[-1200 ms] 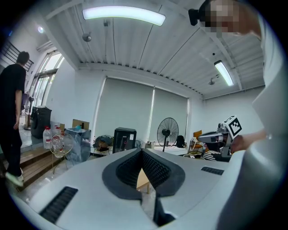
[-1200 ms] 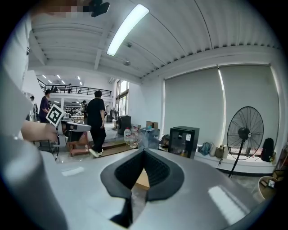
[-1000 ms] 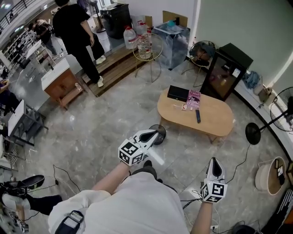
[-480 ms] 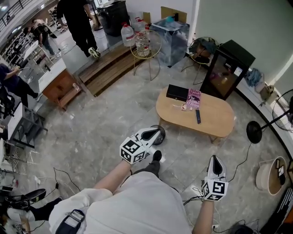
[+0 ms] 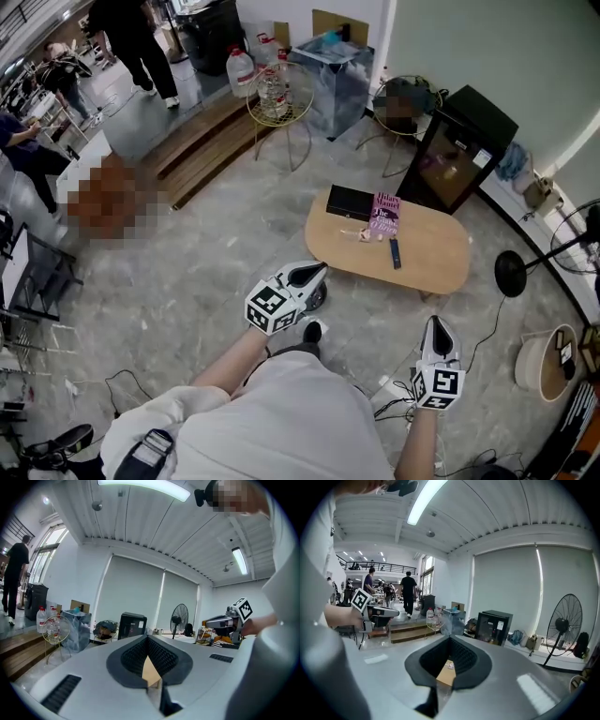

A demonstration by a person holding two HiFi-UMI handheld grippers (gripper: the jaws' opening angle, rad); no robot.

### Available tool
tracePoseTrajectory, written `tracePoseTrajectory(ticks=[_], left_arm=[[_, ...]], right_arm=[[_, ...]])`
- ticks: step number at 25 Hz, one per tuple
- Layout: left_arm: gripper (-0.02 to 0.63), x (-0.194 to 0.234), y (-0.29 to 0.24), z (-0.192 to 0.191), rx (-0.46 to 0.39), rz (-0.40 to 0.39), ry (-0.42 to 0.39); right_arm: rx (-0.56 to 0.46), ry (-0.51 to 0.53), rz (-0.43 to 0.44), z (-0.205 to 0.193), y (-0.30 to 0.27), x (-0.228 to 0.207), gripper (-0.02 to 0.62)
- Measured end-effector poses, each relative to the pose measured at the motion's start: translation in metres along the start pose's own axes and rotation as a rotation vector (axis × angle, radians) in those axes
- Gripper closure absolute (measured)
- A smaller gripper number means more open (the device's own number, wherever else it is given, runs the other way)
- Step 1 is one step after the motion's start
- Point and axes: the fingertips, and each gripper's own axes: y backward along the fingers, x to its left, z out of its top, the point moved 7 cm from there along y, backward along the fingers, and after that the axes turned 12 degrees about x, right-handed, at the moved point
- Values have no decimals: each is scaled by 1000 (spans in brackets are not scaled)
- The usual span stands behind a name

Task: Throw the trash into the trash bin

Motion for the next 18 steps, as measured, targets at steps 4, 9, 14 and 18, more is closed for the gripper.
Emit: tracePoseTrajectory(ticks=[4,9,14,18], left_arm=[[600,34,-22,14,21,-19,-13],[600,71,-36,25,43,-29,-24],[600,96,-49,28,59,-28,-26],[600,103,-55,29,61,-20,-14]], right_arm=[[25,-10,6,19,-41,-2,584],[24,-10,54,37,-84,7,584],[26,-12,70,44,-118,11,584],[37,-6,95,45,-135,11,584]])
